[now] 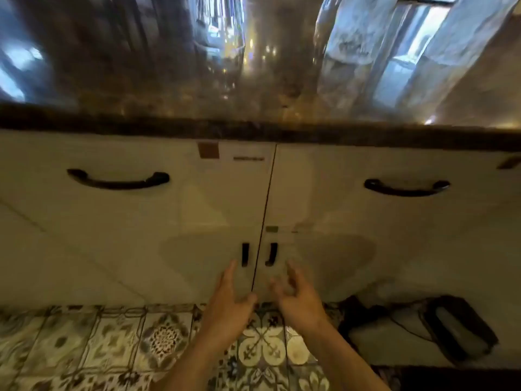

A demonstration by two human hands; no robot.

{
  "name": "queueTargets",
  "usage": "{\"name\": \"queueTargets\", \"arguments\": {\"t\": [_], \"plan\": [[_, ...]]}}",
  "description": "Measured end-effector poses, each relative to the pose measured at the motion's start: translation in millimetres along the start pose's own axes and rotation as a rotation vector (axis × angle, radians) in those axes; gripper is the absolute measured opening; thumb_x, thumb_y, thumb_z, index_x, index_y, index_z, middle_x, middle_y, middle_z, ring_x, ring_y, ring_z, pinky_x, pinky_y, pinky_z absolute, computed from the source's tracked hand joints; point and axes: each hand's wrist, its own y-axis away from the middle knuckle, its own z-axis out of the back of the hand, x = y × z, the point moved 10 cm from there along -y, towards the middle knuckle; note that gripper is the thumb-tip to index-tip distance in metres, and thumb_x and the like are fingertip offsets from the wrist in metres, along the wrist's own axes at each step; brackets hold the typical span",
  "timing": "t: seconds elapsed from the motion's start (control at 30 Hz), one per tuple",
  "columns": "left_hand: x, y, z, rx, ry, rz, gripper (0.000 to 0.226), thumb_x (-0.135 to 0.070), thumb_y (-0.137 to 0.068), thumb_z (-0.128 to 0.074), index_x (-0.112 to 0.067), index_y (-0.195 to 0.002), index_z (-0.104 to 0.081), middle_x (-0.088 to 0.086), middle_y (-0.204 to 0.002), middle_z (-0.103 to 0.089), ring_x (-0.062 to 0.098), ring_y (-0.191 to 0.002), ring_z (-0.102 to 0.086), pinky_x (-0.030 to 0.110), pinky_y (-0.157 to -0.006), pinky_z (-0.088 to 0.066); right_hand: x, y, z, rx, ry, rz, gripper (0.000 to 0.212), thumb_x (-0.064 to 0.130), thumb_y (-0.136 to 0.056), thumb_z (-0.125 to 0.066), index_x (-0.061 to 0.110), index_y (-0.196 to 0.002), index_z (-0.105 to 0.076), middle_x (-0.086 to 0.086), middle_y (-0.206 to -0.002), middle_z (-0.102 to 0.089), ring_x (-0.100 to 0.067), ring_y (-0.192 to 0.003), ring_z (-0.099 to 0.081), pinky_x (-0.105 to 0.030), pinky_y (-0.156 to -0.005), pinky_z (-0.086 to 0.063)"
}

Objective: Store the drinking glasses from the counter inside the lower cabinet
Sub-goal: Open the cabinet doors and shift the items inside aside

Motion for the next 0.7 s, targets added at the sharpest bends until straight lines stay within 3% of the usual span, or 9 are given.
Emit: {"name": "queueTargets", "arguments": {"t": [0.1,0.17,0.2,0.27,0.33,0.4,0.47,0.53,0.7], "plan": [[7,-19,-14,0.006,0.04,-0.035,0.094,-0.021,-0.088,-0.065,-0.039,-0.156,-0.002,-0.012,-0.164,-0.009,0.013,-0.148,-0.017,0.03,-0.114,-0.023,-5,-19,-16,0.008,-0.129,0.034,0.074,0.036,-0.097,-0.061,0.03,-0.158,-0.021,0.008,-0.162,-0.029,-0.017,-0.148,-0.029,-0.032,-0.113,-0.04],[9,-26,-23,0.02,0.056,-0.076,0.098,-0.02,-0.086,-0.067,-0.042,-0.154,0.0,-0.015,-0.164,-0.006,0.012,-0.148,-0.015,0.025,-0.107,-0.022,-4,-27,-26,0.024,-0.17,0.064,0.061,0.024,-0.098,-0.059,0.035,-0.151,-0.032,0.022,-0.147,-0.038,-0.006,-0.139,-0.035,-0.005,-0.088,-0.045],[11,-26,-26,0.031,0.059,-0.096,0.099,-0.021,-0.085,-0.068,-0.044,-0.153,0.0,-0.016,-0.163,-0.006,0.012,-0.148,-0.015,0.025,-0.105,-0.022,-4,-27,-31,0.039,-0.177,0.064,0.052,0.019,-0.098,-0.058,0.042,-0.141,-0.04,0.03,-0.135,-0.041,0.005,-0.129,-0.04,0.002,-0.073,-0.042],[14,-27,-27,0.043,0.093,-0.122,0.1,-0.018,-0.084,-0.069,-0.046,-0.152,-0.001,-0.017,-0.163,-0.006,0.013,-0.148,-0.014,0.026,-0.105,-0.023,-4,-27,-37,0.054,-0.217,0.079,0.046,0.011,-0.097,-0.057,0.052,-0.116,-0.048,0.037,-0.116,-0.044,0.029,-0.101,-0.048,0.004,-0.062,-0.04],[14,-31,-23,0.047,0.133,-0.132,0.101,-0.012,-0.083,-0.069,-0.045,-0.153,-0.005,-0.013,-0.164,-0.011,0.013,-0.148,-0.017,0.028,-0.107,-0.028,-3,-28,-36,0.052,-0.216,0.094,0.048,0.009,-0.097,-0.055,0.056,-0.106,-0.046,0.038,-0.111,-0.043,0.026,-0.099,-0.051,0.0,-0.067,-0.044],[13,-32,-18,0.041,0.131,-0.135,0.101,-0.007,-0.082,-0.069,-0.046,-0.152,-0.007,-0.011,-0.163,-0.016,0.014,-0.147,-0.022,0.034,-0.111,-0.034,0,-24,-33,0.048,-0.195,0.136,0.051,0.011,-0.098,-0.053,0.053,-0.126,-0.044,0.029,-0.125,-0.048,0.006,-0.123,-0.046,-0.013,-0.091,-0.047],[16,-26,-15,0.056,0.12,-0.128,0.102,-0.002,-0.081,-0.068,-0.046,-0.152,-0.01,-0.011,-0.162,-0.019,0.015,-0.143,-0.029,0.043,-0.108,-0.044,-4,-14,-30,0.039,-0.17,0.132,0.059,0.014,-0.099,-0.052,0.036,-0.15,-0.034,0.012,-0.148,-0.042,-0.01,-0.141,-0.036,-0.038,-0.114,-0.04],[20,-14,-12,0.066,0.11,-0.143,0.102,0.002,-0.08,-0.067,-0.043,-0.152,-0.012,-0.012,-0.16,-0.024,0.005,-0.136,-0.031,0.041,-0.104,-0.048,-10,-2,-29,0.031,-0.158,0.13,0.063,0.014,-0.099,-0.052,0.031,-0.154,-0.028,0.006,-0.155,-0.036,-0.015,-0.144,-0.035,-0.046,-0.118,-0.035],[36,35,-7,0.058,0.118,-0.169,0.094,-0.013,-0.079,-0.074,-0.04,-0.151,-0.02,-0.022,-0.144,-0.034,0.001,-0.131,-0.036,0.045,-0.104,-0.047,-28,36,-22,0.015,-0.152,0.129,0.055,0.012,-0.1,-0.051,0.035,-0.147,-0.035,0.007,-0.149,-0.041,-0.013,-0.141,-0.038,-0.042,-0.112,-0.042]]}}
